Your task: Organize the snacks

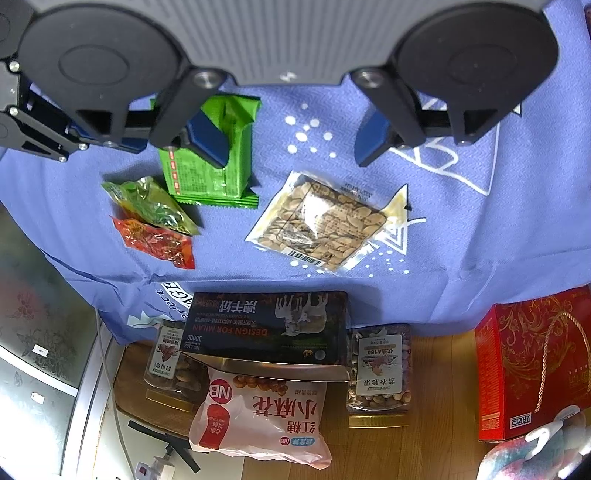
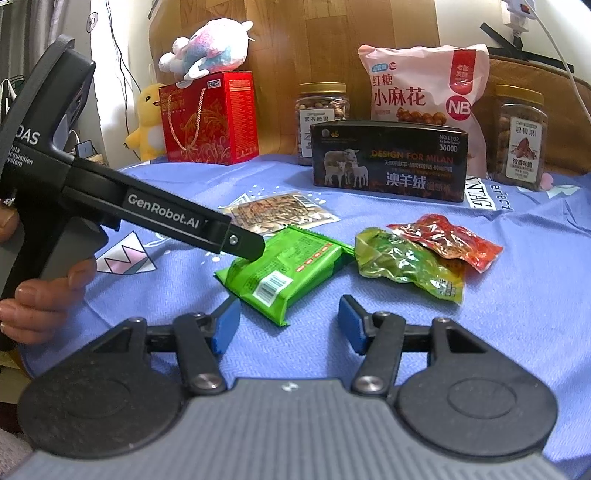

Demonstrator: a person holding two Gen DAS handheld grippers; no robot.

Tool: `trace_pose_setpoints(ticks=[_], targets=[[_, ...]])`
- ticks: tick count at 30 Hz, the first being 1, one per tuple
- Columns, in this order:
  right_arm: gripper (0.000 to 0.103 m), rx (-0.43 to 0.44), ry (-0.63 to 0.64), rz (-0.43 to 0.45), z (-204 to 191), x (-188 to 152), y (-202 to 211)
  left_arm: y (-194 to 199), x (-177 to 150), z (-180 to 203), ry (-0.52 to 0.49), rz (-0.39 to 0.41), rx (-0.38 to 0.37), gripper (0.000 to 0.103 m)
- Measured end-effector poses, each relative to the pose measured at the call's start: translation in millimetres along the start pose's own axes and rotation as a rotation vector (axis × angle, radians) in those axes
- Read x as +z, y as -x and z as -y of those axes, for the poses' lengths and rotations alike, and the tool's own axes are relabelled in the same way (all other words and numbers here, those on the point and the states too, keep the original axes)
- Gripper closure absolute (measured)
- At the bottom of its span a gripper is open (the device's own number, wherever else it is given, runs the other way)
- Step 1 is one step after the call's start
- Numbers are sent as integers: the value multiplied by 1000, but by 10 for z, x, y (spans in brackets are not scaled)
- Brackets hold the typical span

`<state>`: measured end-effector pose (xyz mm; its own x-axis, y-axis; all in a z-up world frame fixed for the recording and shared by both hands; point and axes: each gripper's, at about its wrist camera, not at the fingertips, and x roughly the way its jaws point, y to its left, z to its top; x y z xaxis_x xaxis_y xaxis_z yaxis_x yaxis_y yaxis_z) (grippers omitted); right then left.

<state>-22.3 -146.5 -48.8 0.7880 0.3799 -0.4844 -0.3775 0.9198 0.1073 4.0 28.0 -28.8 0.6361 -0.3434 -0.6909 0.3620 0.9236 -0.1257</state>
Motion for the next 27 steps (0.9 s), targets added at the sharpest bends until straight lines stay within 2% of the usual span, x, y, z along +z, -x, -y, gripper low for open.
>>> trace_pose_setpoints(ticks=[21, 27], targets=[[41, 28, -11, 14, 35, -27, 15, 5, 8, 53, -8, 4, 28, 25], [41, 38, -18, 18, 52, -35, 23, 18, 16, 79, -17, 11, -23, 29]])
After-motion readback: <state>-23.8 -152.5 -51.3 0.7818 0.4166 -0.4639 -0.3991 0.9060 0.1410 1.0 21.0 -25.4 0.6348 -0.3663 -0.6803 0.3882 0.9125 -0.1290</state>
